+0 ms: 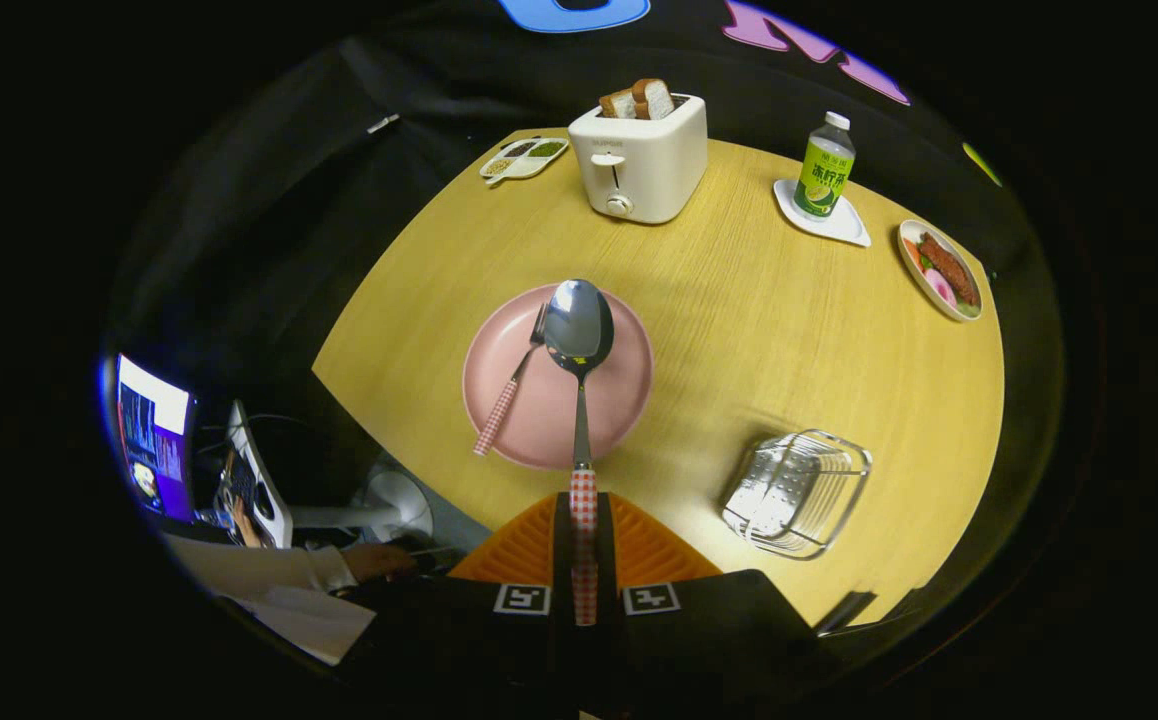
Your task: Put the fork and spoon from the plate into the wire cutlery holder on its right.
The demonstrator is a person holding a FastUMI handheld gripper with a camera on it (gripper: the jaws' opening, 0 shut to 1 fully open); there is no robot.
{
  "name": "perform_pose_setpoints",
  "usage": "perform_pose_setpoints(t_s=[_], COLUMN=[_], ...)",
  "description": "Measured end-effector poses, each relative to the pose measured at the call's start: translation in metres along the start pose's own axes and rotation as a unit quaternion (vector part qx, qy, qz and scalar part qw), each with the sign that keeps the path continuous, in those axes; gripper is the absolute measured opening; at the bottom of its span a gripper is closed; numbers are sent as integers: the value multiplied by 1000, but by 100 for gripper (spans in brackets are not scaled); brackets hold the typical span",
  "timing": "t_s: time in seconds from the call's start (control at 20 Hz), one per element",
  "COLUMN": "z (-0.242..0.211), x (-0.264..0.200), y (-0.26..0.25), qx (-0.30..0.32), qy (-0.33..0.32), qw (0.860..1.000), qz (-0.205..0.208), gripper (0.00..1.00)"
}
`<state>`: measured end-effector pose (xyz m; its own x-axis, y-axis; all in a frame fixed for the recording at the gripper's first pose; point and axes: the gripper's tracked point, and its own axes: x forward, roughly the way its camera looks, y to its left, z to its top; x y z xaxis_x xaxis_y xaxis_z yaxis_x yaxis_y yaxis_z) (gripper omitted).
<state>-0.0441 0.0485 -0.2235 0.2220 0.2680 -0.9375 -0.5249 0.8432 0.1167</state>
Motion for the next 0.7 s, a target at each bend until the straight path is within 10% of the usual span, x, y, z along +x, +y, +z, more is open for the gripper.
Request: perform_pose_setpoints(t_s=[0.7], z=[-85], x=[-30], y=[-138], qx=[-19], qy=[278], qw=[960], qz=[-30], gripper=[12])
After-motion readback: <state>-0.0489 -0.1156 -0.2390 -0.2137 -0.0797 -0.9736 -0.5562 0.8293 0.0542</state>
